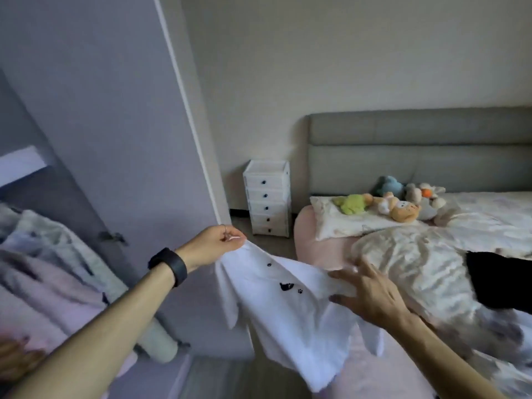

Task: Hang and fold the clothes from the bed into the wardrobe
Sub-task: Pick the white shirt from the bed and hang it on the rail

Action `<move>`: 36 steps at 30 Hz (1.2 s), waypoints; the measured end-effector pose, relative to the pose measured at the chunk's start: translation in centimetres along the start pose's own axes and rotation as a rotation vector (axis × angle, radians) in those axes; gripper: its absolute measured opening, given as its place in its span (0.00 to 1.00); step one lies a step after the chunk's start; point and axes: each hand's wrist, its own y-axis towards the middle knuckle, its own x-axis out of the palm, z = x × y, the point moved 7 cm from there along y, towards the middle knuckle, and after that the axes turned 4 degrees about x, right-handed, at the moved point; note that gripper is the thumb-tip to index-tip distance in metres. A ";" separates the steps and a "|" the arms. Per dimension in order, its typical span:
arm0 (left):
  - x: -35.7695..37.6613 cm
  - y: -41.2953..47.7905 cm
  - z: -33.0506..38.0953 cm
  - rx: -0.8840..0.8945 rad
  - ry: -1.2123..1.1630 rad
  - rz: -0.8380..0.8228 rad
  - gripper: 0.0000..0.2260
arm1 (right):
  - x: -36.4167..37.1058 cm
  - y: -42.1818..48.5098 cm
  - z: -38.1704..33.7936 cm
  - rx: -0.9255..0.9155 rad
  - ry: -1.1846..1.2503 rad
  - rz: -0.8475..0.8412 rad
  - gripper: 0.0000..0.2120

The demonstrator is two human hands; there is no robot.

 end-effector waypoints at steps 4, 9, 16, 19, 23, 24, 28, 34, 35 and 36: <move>-8.1 -5.3 -7.4 -0.181 -0.195 0.002 0.12 | 2.2 5.0 -10.1 -0.147 0.232 0.241 0.03; -13.8 -11.4 -12.9 -0.314 -0.292 -0.023 0.16 | 6.6 10.7 -18.8 -0.075 0.509 0.022 0.13; -17.7 -20.1 -19.2 -0.461 -0.132 0.086 0.15 | 11.6 13.2 -31.4 -0.261 0.744 -0.216 0.06; -20.0 -24.9 -20.8 -0.551 0.067 0.388 0.09 | 13.0 14.5 -36.6 -0.396 0.789 -0.300 0.02; -19.8 -30.8 -20.4 -0.679 0.231 0.771 0.11 | 13.6 13.6 -44.1 -0.628 0.895 -0.452 0.01; -19.6 -31.6 -20.2 -0.660 0.204 0.852 0.08 | 13.6 13.1 -45.2 -0.667 0.912 -0.482 0.01; -17.4 -34.5 -17.6 -0.661 0.170 1.100 0.07 | 13.5 8.6 -51.3 -0.960 0.851 -0.697 0.04; -14.1 -34.8 -13.1 -0.627 0.169 1.126 0.17 | 11.9 -0.6 -56.3 -1.227 0.866 -1.044 0.07; -13.8 -35.1 -12.8 -0.629 0.157 1.139 0.17 | 11.5 -1.9 -57.0 -1.257 0.863 -1.069 0.07; -13.5 -35.9 -12.6 -0.643 0.156 1.155 0.16 | 11.3 -3.2 -57.8 -1.271 0.861 -1.097 0.07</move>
